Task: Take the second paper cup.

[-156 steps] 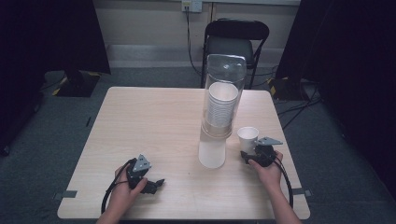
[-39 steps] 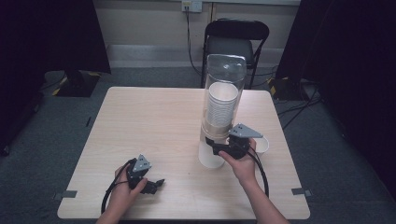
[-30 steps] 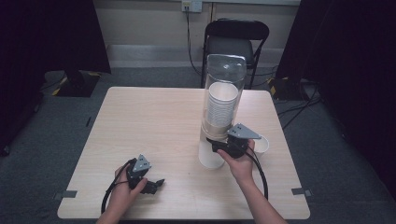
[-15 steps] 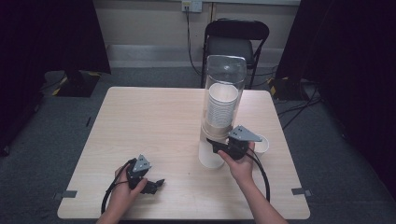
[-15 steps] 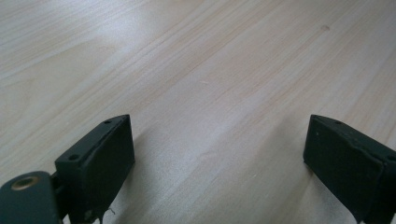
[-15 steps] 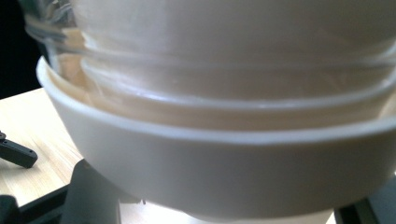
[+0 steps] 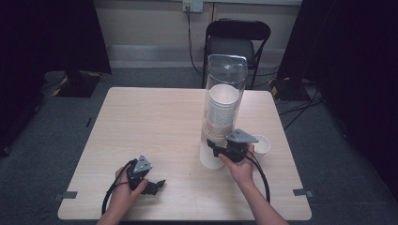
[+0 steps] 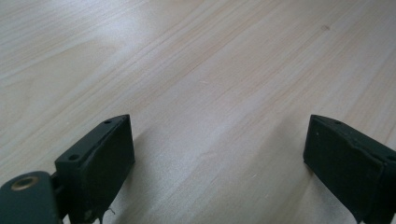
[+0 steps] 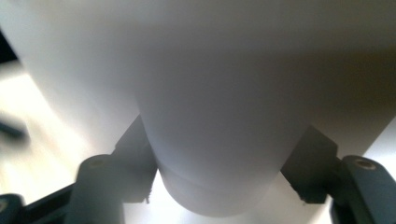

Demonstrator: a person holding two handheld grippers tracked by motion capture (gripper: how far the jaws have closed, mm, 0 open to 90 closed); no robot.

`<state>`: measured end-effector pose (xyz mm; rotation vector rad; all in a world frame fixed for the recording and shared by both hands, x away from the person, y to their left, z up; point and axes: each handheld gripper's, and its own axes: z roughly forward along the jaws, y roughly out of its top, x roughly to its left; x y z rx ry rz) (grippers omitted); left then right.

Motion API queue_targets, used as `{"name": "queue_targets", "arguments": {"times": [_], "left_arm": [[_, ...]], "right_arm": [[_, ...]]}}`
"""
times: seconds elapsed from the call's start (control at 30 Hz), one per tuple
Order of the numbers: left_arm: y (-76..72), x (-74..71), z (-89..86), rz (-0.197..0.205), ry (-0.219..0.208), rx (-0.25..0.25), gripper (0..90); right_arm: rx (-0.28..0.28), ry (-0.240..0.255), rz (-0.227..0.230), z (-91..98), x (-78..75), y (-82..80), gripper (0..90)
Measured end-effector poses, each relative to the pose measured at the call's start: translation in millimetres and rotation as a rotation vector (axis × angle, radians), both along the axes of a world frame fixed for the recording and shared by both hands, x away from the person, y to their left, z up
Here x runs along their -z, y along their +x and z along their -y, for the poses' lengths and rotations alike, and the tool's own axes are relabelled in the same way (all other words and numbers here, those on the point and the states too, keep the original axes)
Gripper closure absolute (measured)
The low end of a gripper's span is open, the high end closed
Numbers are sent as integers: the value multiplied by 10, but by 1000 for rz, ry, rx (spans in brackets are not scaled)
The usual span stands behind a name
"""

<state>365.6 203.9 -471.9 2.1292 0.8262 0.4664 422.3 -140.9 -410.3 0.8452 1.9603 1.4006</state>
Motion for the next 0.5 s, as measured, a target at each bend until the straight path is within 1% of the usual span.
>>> {"name": "queue_targets", "arguments": {"times": [0.03,0.07,0.1,0.13,0.17,0.2,0.27,0.37,0.43,0.47,0.5], "left_arm": [[2,0,-1,0,2,2,81],[3,-2,-1,-2,2,3,78],[8,-4,-5,-2,9,13,76],[9,-4,-5,-2,10,13,74],[8,-4,-5,-3,10,13,73],[9,-5,-5,-2,11,14,73],[8,-8,-6,-3,15,13,72],[8,-7,-5,-3,14,13,73],[8,-4,-5,-2,10,13,73],[8,-4,-4,-2,11,13,72],[8,-5,-4,-1,11,13,73]], "right_arm": [[7,-23,-51,33,200,3,364],[14,-43,-88,41,300,9,364],[14,-44,-90,54,353,10,363],[12,-25,-107,73,399,4,363],[5,-38,-110,75,426,2,361],[-8,-61,-102,69,418,-5,361],[-20,-36,-113,77,382,-6,360],[-20,-55,-143,125,407,-14,357],[-20,-64,-156,147,426,-33,355],[-30,-58,-165,153,424,-48,354],[-30,-69,-166,152,415,-61,354]]}}
